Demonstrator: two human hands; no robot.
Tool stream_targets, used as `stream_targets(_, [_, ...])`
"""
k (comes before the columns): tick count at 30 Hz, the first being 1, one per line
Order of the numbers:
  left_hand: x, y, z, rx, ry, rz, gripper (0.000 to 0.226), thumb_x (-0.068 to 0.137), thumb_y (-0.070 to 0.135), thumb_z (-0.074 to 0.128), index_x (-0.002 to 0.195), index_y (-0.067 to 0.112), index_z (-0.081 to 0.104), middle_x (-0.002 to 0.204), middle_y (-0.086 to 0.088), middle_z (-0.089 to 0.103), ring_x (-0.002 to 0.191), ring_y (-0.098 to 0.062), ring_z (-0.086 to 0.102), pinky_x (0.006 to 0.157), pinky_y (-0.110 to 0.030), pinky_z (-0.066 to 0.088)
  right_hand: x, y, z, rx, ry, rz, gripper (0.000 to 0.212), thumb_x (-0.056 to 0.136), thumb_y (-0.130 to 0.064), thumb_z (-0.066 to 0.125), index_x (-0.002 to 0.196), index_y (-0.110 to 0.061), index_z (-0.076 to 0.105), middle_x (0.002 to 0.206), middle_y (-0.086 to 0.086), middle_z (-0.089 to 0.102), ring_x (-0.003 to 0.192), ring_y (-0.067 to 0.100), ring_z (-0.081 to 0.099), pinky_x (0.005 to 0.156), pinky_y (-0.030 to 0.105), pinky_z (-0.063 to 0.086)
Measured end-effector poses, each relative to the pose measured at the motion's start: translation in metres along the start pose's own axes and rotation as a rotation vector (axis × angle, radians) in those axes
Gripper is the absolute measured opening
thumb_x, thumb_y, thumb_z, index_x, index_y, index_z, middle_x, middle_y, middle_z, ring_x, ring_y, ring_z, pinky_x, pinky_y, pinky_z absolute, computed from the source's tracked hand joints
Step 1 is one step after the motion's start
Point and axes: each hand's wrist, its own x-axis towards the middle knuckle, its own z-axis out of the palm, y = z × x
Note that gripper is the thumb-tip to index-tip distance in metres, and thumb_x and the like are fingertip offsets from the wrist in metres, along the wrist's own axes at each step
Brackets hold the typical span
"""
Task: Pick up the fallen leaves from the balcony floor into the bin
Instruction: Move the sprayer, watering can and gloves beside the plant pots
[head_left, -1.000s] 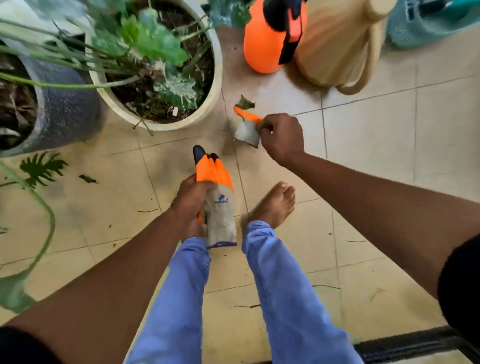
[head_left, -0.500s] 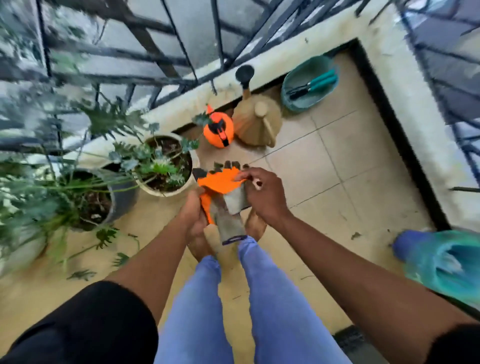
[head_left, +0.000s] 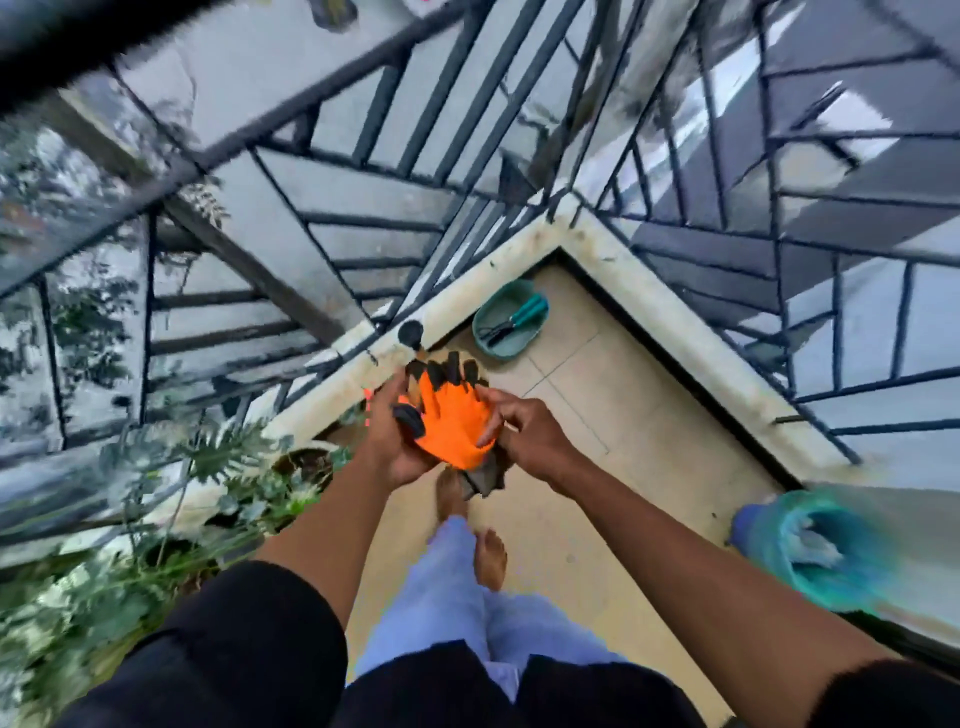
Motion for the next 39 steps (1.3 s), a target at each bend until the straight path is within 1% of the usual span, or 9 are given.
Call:
stream_targets(3, [0.007, 0.023, 0.036, 0.145, -0.107, -0.057, 0.048, 0.092, 0.029, 0.054, 0.134, 0.006, 0.059, 0.131, -0.019, 0.063, 0.117, -0.036, 0.062, 0.106, -0.052, 0.048, 0.014, -0.027, -0.026, 0.083, 0.013, 0.072, 0.032, 0.076, 0.006, 0.058, 0.066, -0.020, 0.073, 0.135, 0.007, 0.061, 0.135, 0.007, 0.048, 0.096, 0.008, 0.040])
stream_targets(7, [0.022, 0.052, 0.075, 0.256, -0.133, -0.074, 0.005, 0.070, 0.009, 0.057, 0.067, 0.008, 0.053, 0.064, -0.008, 0.061, 0.057, -0.025, 0.062, 0.069, -0.032, 0.057, 0.042, -0.055, -0.058, 0.450, 0.230, 0.264, 0.051, 0.070, -0.023, 0.063, 0.121, -0.030, 0.063, 0.107, -0.008, 0.068, 0.097, 0.009, 0.062, 0.074, 0.025, 0.051])
stream_targets(9, [0.032, 0.059, 0.090, 0.284, -0.152, -0.071, 0.021, 0.075, 0.007, 0.050, 0.056, 0.010, 0.056, 0.056, -0.005, 0.060, 0.051, -0.024, 0.061, 0.067, -0.031, 0.053, 0.051, -0.062, -0.073, 0.493, 0.237, 0.432, 0.060, 0.080, -0.027, 0.074, 0.131, -0.035, 0.043, 0.116, -0.002, 0.061, 0.102, 0.022, 0.061, 0.078, 0.038, 0.053])
stream_targets(14, [0.070, 0.076, 0.129, 0.378, -0.170, -0.131, 0.015, 0.063, 0.012, 0.063, 0.073, 0.008, 0.052, 0.063, -0.008, 0.061, 0.054, -0.024, 0.060, 0.061, -0.028, 0.056, 0.076, -0.060, -0.115, 0.558, 0.099, 0.590, 0.027, 0.090, -0.026, 0.071, 0.112, -0.010, 0.068, 0.115, 0.016, 0.071, 0.101, 0.031, 0.066, 0.080, 0.038, 0.055])
stream_targets(18, [0.103, 0.076, 0.151, 0.470, -0.196, -0.219, 0.049, 0.077, 0.039, 0.075, 0.117, 0.011, 0.073, 0.122, -0.016, 0.071, 0.111, -0.034, 0.066, 0.105, -0.054, 0.048, 0.104, -0.044, -0.143, 0.516, 0.212, 0.568, 0.006, 0.085, -0.007, 0.075, 0.088, -0.008, 0.070, 0.090, 0.013, 0.072, 0.080, 0.025, 0.067, 0.075, 0.036, 0.055])
stream_targets(25, [0.162, 0.052, 0.178, 0.428, -0.098, -0.175, 0.013, 0.094, 0.023, 0.066, 0.101, 0.017, 0.076, 0.103, -0.008, 0.075, 0.084, -0.022, 0.073, 0.073, -0.040, 0.060, 0.169, -0.009, -0.206, 0.439, 0.131, 0.563, 0.032, 0.084, 0.000, 0.076, 0.112, -0.009, 0.062, 0.106, 0.015, 0.072, 0.093, 0.028, 0.068, 0.089, 0.044, 0.056])
stream_targets(30, [0.202, 0.017, 0.195, 0.558, 0.078, -0.079, 0.034, 0.090, 0.020, 0.076, 0.122, 0.016, 0.069, 0.111, -0.010, 0.071, 0.096, -0.023, 0.066, 0.087, -0.040, 0.060, 0.210, 0.026, -0.242, 0.258, -0.030, 0.567, 0.058, 0.085, -0.003, 0.077, 0.130, -0.022, 0.047, 0.117, 0.009, 0.067, 0.102, 0.028, 0.068, 0.085, 0.043, 0.059])
stream_targets(34, [0.230, -0.003, 0.202, 0.503, 0.165, -0.083, 0.036, 0.090, 0.032, 0.076, 0.122, 0.017, 0.068, 0.105, -0.008, 0.071, 0.090, -0.020, 0.066, 0.068, -0.030, 0.058, 0.246, 0.052, -0.251, 0.269, -0.089, 0.590, 0.031, 0.099, -0.012, 0.059, 0.130, -0.016, 0.054, 0.123, 0.015, 0.068, 0.098, 0.023, 0.066, 0.083, 0.034, 0.054])
stream_targets(39, [0.288, -0.020, 0.180, 0.587, 0.162, -0.089, 0.043, 0.082, 0.028, 0.085, 0.118, 0.011, 0.068, 0.097, -0.007, 0.074, 0.087, -0.024, 0.068, 0.079, -0.039, 0.057, 0.290, 0.112, -0.252, 0.202, -0.079, 0.650, 0.035, 0.095, -0.001, 0.047, 0.119, -0.017, 0.068, 0.121, 0.017, 0.070, 0.101, 0.030, 0.067, 0.088, 0.037, 0.054])
